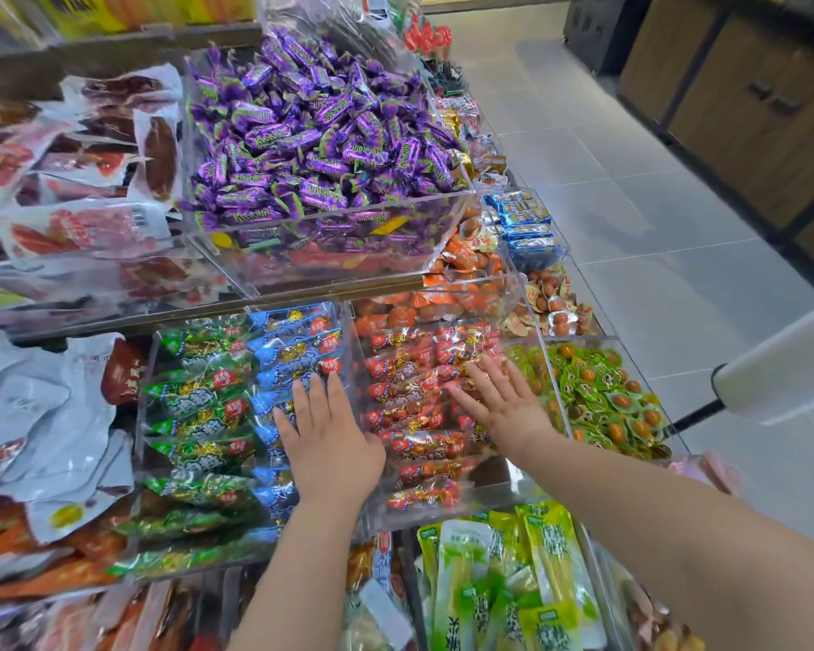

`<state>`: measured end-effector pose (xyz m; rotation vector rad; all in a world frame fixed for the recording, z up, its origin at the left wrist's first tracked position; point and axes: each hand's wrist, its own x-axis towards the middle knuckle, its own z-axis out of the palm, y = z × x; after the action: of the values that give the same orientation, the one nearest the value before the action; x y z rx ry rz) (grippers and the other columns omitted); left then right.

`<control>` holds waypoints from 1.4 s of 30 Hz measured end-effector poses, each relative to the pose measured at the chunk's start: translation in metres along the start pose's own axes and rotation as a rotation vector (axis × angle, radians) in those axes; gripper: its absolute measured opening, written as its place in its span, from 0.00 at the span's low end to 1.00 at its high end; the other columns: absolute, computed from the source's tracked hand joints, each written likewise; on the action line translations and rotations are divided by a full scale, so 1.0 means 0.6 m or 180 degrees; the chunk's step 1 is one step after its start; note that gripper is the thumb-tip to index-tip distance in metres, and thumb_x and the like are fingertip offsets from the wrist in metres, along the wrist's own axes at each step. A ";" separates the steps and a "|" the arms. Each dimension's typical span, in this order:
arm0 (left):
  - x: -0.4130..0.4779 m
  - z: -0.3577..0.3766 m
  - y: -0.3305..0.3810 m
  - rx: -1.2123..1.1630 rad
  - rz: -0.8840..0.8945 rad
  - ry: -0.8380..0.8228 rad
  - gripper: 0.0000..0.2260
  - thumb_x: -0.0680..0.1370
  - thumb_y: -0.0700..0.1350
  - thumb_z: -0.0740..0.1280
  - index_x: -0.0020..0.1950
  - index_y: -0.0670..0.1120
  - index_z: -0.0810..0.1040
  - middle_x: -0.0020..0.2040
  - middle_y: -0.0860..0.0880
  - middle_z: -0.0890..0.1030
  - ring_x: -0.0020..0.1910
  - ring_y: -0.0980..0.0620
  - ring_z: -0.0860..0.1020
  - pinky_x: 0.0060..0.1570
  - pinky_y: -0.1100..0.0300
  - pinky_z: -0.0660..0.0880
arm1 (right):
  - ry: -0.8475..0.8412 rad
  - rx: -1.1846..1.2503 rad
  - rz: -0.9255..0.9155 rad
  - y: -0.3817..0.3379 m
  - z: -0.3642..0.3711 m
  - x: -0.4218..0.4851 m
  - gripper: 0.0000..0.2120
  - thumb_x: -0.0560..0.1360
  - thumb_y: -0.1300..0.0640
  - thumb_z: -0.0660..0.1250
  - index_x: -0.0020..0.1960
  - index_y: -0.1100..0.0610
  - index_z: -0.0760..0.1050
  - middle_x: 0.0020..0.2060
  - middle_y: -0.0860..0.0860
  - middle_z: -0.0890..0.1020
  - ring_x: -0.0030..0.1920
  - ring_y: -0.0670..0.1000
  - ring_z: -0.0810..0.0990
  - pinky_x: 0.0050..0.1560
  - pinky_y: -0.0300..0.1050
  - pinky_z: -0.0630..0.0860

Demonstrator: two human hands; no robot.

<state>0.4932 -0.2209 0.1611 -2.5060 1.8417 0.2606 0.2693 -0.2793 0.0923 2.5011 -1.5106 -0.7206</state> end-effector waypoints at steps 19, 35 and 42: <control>-0.009 -0.012 -0.009 -0.0326 0.0116 0.0053 0.34 0.78 0.56 0.60 0.79 0.46 0.51 0.79 0.44 0.53 0.78 0.44 0.45 0.74 0.43 0.42 | 0.0144 0.1208 -0.0097 0.012 -0.078 -0.041 0.32 0.75 0.53 0.63 0.75 0.54 0.56 0.75 0.56 0.54 0.75 0.59 0.48 0.74 0.55 0.49; -0.319 0.150 0.211 -0.1452 0.1676 -0.2354 0.06 0.78 0.41 0.64 0.54 0.44 0.78 0.43 0.47 0.76 0.40 0.49 0.74 0.37 0.61 0.66 | -0.0056 0.4898 0.3140 -0.096 0.204 -0.526 0.09 0.76 0.55 0.64 0.53 0.57 0.79 0.45 0.52 0.79 0.45 0.49 0.76 0.40 0.36 0.71; -0.458 0.259 0.194 -0.0452 0.0876 -0.3989 0.11 0.81 0.43 0.56 0.39 0.49 0.66 0.33 0.50 0.70 0.28 0.55 0.67 0.28 0.64 0.62 | -0.1766 0.5151 0.4284 -0.296 0.342 -0.831 0.14 0.78 0.54 0.60 0.35 0.52 0.63 0.36 0.50 0.71 0.35 0.50 0.72 0.40 0.40 0.71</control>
<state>0.2843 0.0217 0.0578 -1.3817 1.5023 1.5373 0.1248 0.2643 0.0150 0.4818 -4.1427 0.3277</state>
